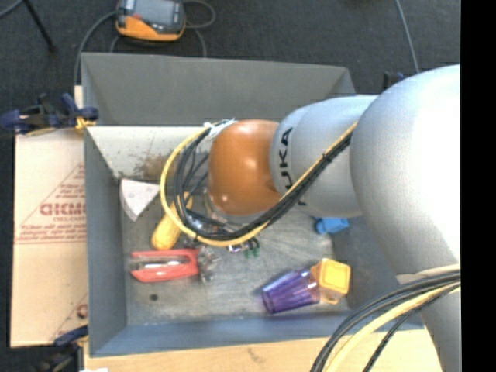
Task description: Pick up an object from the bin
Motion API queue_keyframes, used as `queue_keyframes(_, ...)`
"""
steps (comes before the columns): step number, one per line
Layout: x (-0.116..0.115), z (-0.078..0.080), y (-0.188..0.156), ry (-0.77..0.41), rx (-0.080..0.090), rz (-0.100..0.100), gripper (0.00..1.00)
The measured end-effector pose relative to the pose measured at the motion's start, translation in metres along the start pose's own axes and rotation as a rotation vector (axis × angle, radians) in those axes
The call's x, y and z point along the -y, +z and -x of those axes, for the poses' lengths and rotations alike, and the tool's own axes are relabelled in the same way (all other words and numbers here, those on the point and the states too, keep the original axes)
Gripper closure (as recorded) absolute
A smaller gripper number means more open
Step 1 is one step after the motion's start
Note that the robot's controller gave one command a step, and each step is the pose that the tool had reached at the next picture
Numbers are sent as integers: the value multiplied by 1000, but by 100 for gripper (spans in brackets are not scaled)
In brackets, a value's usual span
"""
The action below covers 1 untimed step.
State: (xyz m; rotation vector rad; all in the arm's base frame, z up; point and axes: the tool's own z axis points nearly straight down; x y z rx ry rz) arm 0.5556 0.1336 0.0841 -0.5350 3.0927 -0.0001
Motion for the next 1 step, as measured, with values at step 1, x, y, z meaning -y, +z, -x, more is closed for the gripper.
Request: queue_keyframes(1,11,-40,-134,96,-3,0,100)
